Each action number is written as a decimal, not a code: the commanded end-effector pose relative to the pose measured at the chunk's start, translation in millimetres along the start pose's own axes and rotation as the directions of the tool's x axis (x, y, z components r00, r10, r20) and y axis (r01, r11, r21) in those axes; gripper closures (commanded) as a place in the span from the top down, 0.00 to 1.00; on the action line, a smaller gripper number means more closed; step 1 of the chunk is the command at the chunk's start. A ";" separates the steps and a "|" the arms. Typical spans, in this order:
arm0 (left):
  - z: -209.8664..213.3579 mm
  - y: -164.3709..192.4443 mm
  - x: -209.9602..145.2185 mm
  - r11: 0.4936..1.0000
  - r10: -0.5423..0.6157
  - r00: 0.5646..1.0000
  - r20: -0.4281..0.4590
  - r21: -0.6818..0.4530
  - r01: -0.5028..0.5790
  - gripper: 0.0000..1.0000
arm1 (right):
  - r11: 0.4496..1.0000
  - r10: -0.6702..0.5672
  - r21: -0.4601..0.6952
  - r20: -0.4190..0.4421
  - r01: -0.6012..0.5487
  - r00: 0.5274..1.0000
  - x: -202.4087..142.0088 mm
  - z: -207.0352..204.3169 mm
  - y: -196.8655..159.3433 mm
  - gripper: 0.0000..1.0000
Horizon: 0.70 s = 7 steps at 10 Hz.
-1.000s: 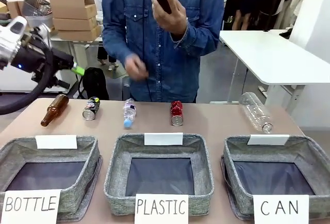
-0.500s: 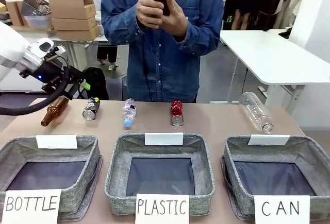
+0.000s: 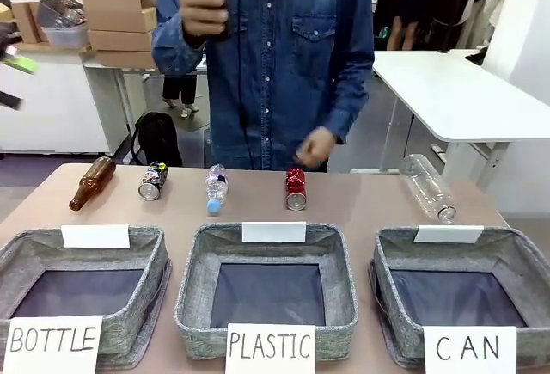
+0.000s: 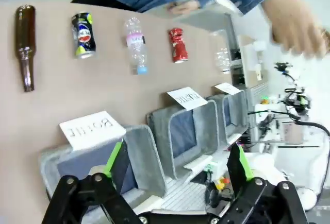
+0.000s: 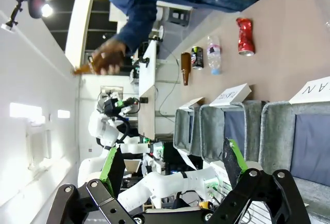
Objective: Sort the can waste into the basket.
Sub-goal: Pick up the can waste from the table and place it in the right Fabric basket.
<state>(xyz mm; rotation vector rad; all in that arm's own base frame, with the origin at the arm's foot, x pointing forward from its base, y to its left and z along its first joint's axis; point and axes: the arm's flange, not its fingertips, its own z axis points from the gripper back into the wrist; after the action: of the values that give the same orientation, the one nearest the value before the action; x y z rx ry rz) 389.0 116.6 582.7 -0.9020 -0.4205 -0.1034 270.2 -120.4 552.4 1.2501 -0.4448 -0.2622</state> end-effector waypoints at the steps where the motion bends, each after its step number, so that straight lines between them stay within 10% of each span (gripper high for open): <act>1: -15.3 23.9 -18.1 1.000 -0.004 1.000 -0.021 -0.017 0.004 1.00 | 0.999 0.028 0.024 0.009 -0.028 1.000 2.7 -1.2 1.3 1.00; 5: -8.1 29.2 -23.2 1.000 0.026 1.000 0.005 0.003 -0.026 1.00 | 0.999 0.028 0.024 0.009 -0.028 1.000 2.7 -1.2 1.3 1.00; 7: 88.8 59.7 -0.3 0.982 0.145 0.989 0.029 -0.124 -0.140 1.00 | 0.999 0.028 0.024 0.009 -0.028 1.000 2.7 -1.2 1.3 1.00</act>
<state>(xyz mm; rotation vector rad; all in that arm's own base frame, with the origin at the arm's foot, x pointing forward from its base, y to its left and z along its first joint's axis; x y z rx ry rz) 372.1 167.0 563.6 -0.9645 -0.4041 -0.0404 269.7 -120.6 552.4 1.2502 -0.4447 -0.2620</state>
